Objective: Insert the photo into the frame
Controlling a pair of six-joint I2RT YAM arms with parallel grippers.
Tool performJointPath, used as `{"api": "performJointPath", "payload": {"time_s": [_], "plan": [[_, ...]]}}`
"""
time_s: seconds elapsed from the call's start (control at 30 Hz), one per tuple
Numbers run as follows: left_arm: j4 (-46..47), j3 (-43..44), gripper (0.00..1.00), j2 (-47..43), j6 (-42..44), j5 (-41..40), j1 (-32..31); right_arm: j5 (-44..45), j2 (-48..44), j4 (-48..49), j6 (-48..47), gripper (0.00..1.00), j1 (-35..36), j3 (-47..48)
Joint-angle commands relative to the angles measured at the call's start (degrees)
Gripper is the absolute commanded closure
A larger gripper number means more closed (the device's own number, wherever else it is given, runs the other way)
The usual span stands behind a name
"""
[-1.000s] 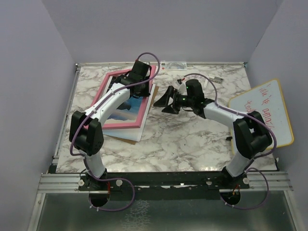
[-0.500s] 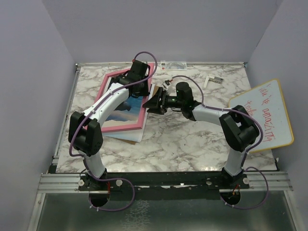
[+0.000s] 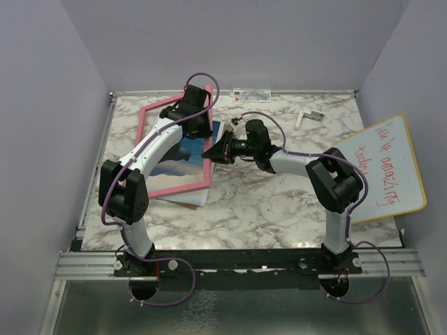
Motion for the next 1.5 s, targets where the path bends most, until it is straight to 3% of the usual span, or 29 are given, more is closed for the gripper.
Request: {"api": "performJointPath", "payload": {"time_s": [0.0,0.13,0.4,0.53,0.83,1.07,1.47], "plan": [[0.53,0.89,0.69,-1.66,-0.66,1.65,2.29,-1.21,0.51,5.46,-0.16,0.93,0.60,2.20],[0.53,1.50,0.48,-3.19,-0.40,3.42,4.08,-1.26,0.23,6.43,-0.61,0.99,0.70,2.90],[0.09,3.65,0.13,-8.53,0.03,5.85,8.77,-1.33,-2.02,7.44,-0.24,0.99,0.72,4.50],[0.02,4.82,0.03,-11.07,2.08,6.11,9.86,-1.12,-4.42,6.49,-1.04,0.99,0.69,4.87],[-0.37,5.79,0.01,-14.84,4.19,7.81,10.60,1.04,-13.74,-0.43,-4.89,0.99,-0.81,1.61],[-0.26,6.74,0.01,-14.31,2.56,17.62,10.60,4.32,-24.02,-11.01,-9.55,0.99,-5.42,-2.79],[0.79,8.83,0.01,-14.14,2.55,23.42,10.43,15.25,-41.37,-53.26,-26.19,0.99,-16.25,0.69]]}}
